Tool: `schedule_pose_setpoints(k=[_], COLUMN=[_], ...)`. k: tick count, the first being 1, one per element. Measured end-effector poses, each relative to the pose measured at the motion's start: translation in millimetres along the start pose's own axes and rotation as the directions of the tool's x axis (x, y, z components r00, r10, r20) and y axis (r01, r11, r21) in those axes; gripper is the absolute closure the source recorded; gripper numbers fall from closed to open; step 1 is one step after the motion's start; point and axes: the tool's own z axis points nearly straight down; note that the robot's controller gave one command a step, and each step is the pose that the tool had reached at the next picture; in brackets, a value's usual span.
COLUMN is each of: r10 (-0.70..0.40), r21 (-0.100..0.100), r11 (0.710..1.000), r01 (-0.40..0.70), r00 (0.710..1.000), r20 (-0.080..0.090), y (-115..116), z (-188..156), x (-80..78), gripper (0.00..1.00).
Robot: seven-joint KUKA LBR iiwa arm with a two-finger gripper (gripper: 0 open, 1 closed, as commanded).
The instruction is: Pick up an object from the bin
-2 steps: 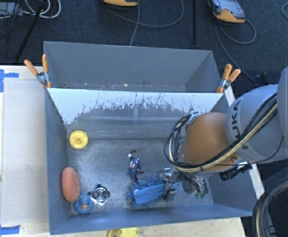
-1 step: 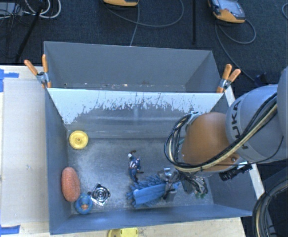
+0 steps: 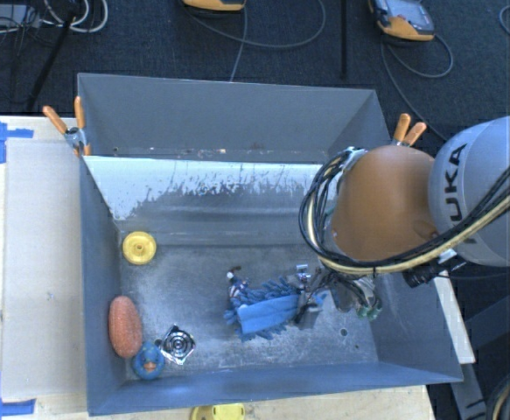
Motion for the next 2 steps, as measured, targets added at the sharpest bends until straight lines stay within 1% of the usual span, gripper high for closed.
schedule_pose_setpoints(k=[1,2], r10=[0.001,-0.014], r21=[0.000,0.000], r11=[1.000,1.000], r01=[-0.001,0.014], r00=[1.000,1.000], r20=[0.000,0.001], y=[-0.1,8.6], z=[0.0,-110.2], x=[0.0,-13.6], gripper=[1.00,1.00])
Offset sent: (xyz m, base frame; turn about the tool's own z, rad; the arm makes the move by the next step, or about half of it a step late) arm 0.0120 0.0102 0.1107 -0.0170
